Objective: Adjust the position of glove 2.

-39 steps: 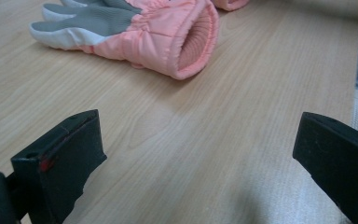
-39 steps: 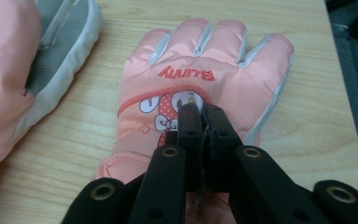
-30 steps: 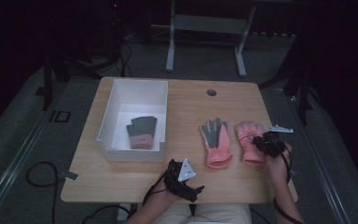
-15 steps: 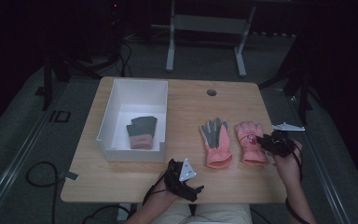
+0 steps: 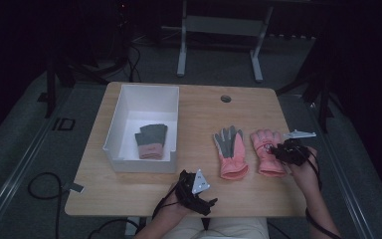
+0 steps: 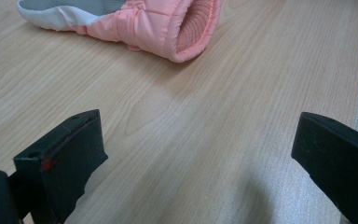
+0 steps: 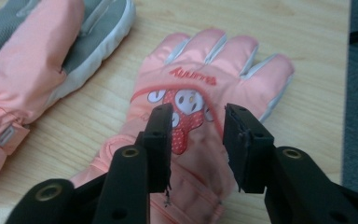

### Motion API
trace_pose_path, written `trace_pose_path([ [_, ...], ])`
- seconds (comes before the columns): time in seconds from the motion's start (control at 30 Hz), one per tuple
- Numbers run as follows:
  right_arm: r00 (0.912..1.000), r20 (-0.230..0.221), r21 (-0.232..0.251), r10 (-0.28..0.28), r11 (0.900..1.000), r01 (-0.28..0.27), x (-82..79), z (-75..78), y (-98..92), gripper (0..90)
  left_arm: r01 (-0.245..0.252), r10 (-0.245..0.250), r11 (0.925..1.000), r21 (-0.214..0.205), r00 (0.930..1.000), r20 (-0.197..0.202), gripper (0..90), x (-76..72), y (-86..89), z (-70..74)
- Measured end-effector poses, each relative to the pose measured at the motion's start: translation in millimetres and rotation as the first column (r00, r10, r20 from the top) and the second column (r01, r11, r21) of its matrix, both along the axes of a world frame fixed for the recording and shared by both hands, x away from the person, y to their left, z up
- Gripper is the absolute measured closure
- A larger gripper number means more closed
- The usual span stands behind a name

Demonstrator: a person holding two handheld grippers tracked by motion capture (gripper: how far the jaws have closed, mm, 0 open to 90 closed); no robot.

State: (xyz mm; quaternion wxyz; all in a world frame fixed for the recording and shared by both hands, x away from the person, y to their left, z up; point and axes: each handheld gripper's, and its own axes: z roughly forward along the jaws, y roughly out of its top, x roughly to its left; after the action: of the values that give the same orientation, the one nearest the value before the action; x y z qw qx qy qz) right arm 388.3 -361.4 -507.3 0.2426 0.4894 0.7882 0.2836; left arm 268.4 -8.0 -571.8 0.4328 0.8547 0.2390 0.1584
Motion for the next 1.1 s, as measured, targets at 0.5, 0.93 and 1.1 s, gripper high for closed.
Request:
trace_pose_path([
  [0.5,0.9937,0.005,0.005,-0.112,0.9937,0.112,3.5,-25.2,8.5,85.7,-0.002,0.002,1.0000,0.009,1.0000,-0.002,2.2,-0.6,-1.1,-0.7],
  [0.93,0.9784,0.123,0.051,-0.166,0.9856,0.161,-21.6,41.0,20.3,88.8,-0.012,0.012,0.9999,-0.007,0.9999,0.002,2.2,0.1,0.5,1.2],
  [1.1,0.9742,0.163,0.059,-0.156,0.9871,0.148,-34.7,72.0,36.5,88.8,-0.014,0.014,0.9999,-0.007,0.9999,0.004,2.2,0.1,0.6,1.5],
])
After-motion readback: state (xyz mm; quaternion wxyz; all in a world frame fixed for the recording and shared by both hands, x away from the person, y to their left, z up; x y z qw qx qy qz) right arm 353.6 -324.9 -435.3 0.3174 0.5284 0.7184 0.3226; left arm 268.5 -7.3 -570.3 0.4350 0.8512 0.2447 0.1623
